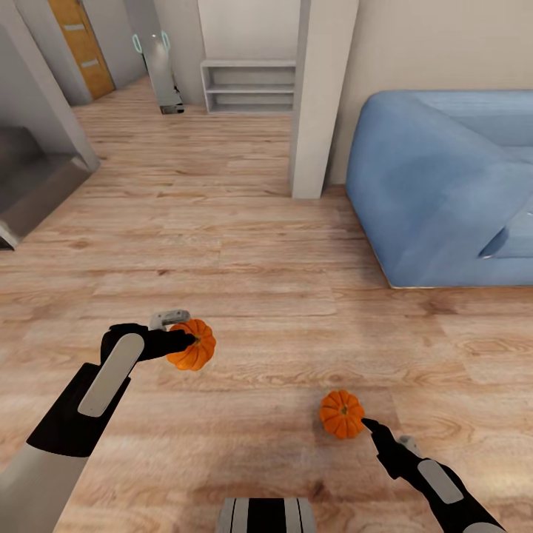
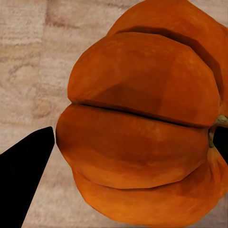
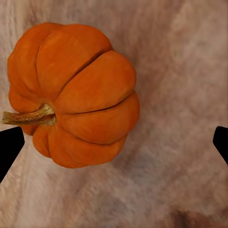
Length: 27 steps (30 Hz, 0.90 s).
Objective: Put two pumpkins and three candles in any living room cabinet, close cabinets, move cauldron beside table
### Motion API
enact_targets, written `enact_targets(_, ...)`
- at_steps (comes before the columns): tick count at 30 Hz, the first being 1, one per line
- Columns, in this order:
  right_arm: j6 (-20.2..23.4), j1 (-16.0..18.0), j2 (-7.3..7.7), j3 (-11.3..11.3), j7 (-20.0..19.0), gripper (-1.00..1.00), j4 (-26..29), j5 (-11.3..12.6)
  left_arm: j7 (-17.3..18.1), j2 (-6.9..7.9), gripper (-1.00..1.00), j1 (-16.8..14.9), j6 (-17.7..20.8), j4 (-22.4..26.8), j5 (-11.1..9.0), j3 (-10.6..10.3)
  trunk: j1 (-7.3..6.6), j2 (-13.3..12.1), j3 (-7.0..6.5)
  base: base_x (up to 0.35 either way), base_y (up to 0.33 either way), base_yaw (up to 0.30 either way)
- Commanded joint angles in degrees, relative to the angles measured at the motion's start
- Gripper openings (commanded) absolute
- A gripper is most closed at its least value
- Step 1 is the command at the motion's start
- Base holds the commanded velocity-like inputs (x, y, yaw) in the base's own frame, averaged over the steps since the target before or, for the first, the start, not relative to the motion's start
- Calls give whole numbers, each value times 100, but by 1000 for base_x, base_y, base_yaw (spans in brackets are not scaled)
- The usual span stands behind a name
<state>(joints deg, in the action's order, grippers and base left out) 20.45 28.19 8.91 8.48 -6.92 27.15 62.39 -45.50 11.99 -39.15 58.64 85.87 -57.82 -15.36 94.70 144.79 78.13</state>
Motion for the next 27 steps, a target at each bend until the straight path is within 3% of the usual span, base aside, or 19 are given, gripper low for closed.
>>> enact_targets(1,38,2,-3,31,-12,100,1,12,-65,5,-100,-5,7,3,-45,-11,0,2,4,97,0,0)
enact_targets(27,38,2,-20,31,-12,100,1,1,-40,-1,-100,-5,3,-35,-77,-11,0,2,4,25,46,0)
